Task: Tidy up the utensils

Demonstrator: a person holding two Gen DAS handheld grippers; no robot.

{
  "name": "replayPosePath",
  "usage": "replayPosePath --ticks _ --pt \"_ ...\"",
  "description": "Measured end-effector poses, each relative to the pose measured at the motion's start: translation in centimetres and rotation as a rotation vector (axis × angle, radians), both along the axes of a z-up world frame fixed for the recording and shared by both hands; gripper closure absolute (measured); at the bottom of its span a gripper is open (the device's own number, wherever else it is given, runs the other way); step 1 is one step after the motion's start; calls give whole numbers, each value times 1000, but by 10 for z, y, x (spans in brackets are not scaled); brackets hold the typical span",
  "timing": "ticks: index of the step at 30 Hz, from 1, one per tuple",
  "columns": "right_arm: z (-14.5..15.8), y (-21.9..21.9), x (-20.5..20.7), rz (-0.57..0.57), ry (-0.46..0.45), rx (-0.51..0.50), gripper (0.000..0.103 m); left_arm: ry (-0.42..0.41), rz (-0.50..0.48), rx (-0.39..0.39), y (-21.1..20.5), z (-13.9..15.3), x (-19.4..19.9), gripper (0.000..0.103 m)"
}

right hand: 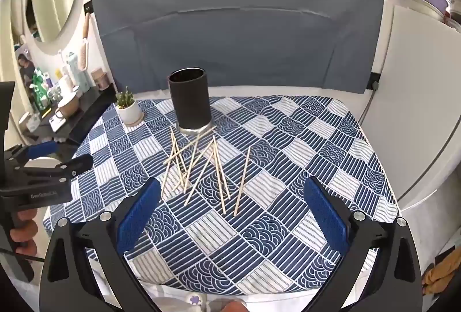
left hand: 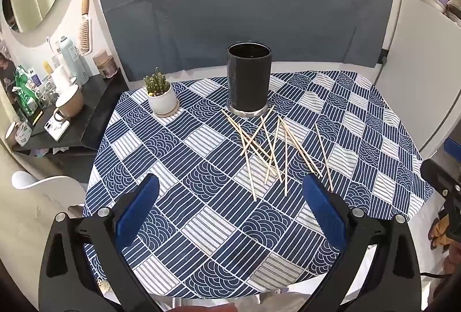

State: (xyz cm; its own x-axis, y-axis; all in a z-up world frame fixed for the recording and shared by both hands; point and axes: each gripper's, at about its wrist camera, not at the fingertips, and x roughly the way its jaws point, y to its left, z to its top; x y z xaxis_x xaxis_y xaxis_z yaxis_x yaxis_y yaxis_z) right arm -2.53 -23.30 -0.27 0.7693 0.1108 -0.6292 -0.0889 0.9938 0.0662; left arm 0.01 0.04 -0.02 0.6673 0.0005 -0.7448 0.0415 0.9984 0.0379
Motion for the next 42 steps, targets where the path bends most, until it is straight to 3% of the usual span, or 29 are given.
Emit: replayPosePath --ticks 20,42 --pt "0 -1 2 26 3 -11 8 27 13 -13 5 -6 3 6" --pt "-8 -11 8 33 41 -32 8 70 34 35 -1 -17 1 6"
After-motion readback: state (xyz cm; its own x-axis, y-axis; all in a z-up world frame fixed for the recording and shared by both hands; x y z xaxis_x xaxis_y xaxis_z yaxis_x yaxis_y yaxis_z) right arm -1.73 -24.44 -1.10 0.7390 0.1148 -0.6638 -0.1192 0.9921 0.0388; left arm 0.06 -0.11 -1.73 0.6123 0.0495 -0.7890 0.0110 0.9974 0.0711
